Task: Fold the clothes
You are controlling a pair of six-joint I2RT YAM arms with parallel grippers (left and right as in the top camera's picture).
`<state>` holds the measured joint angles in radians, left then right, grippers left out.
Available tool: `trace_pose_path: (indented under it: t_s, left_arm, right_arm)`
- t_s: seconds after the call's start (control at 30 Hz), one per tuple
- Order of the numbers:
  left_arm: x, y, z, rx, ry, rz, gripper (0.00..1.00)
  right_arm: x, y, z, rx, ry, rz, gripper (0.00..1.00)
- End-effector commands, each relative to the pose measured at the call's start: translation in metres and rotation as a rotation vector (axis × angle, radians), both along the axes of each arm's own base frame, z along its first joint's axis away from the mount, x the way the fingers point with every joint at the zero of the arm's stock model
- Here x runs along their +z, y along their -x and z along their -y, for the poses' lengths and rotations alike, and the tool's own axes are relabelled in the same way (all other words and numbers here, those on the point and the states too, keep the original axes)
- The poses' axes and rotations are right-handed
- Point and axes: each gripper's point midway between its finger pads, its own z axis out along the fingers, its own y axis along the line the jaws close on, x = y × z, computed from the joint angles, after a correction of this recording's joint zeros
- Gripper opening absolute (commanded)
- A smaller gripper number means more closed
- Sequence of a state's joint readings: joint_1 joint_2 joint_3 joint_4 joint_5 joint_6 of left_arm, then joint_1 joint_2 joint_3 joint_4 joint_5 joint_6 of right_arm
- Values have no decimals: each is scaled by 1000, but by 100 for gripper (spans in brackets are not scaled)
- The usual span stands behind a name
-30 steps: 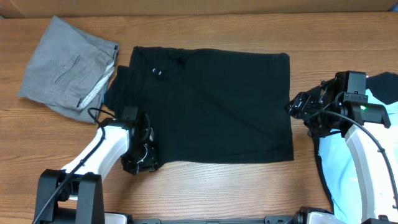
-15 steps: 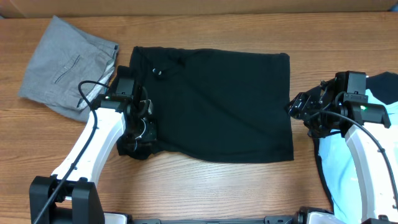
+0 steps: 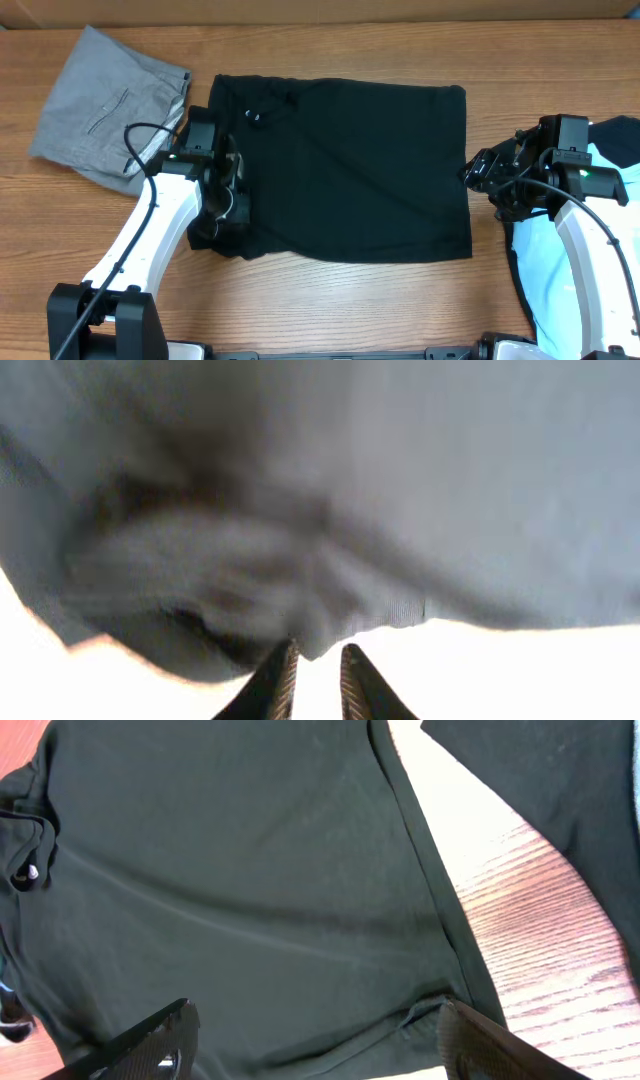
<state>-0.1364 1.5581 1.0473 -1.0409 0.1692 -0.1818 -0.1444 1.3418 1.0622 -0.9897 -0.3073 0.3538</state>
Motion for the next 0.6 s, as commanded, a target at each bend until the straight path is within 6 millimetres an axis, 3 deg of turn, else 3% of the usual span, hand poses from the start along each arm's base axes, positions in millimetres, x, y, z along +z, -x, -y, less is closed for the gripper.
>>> trace_pose_path:
  t_s: [0.0, 0.1, 0.3, 0.4, 0.57]
  left_arm:
    - [6, 18, 12, -107, 52, -56, 18]
    - [1, 34, 18, -183, 37, -99, 22]
    - [-32, 41, 14, -192, -84, -71, 52]
    - [-43, 45, 6, -175, -123, -71, 54]
    - [-49, 45, 4, -176, -135, -62, 47]
  right_arm:
    - [9, -4, 2, 6, 7, 31, 80]
    - [9, -4, 2, 6, 8, 31, 80]
    - [9, -4, 1, 6, 7, 29, 80]
    - [8, -3, 1, 6, 6, 26, 80]
    - [8, -3, 1, 9, 8, 27, 80]
